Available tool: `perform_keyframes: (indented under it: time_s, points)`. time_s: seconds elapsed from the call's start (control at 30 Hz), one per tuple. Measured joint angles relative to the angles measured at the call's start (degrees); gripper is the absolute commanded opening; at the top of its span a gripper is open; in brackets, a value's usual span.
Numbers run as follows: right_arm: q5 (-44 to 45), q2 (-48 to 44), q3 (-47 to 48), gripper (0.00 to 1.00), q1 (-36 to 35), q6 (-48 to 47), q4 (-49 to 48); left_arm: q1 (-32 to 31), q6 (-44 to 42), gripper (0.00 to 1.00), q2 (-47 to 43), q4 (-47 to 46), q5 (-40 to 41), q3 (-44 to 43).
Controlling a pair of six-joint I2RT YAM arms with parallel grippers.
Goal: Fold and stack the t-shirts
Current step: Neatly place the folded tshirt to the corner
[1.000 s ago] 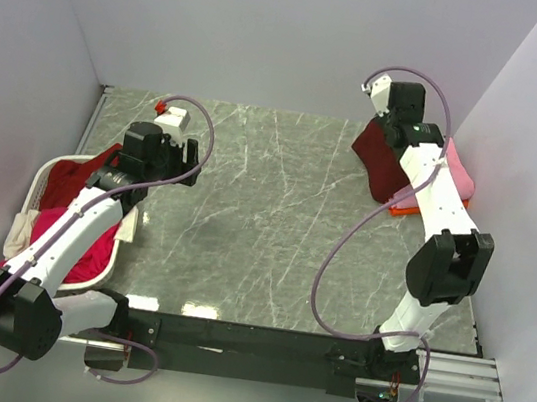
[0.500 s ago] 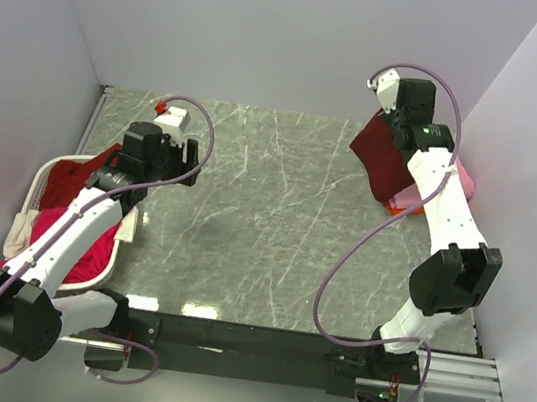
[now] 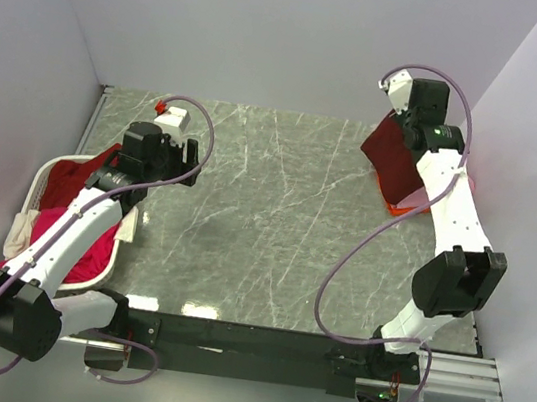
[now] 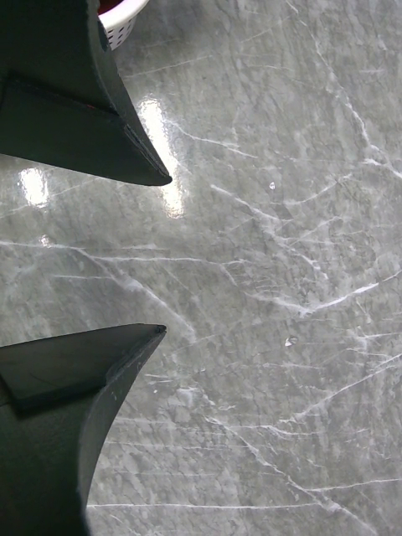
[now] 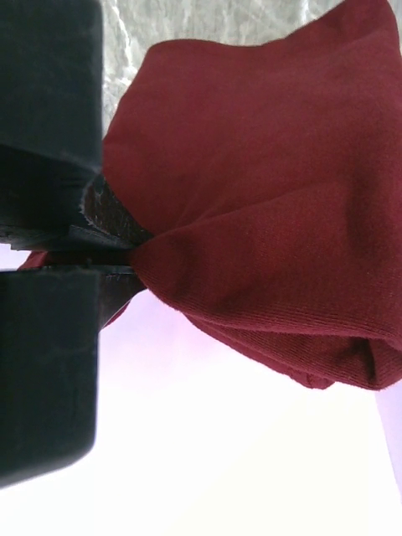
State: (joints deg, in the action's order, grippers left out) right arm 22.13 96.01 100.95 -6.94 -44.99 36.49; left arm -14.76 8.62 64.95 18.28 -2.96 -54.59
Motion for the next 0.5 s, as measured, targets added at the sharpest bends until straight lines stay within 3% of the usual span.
perform_keyframes:
  time_s: [0.5]
  points:
    - [-2.5,9.6,1.7,0.00,6.7,-2.1,-2.3,0.0,0.0,0.72,0.0,0.0,-0.1,0.0]
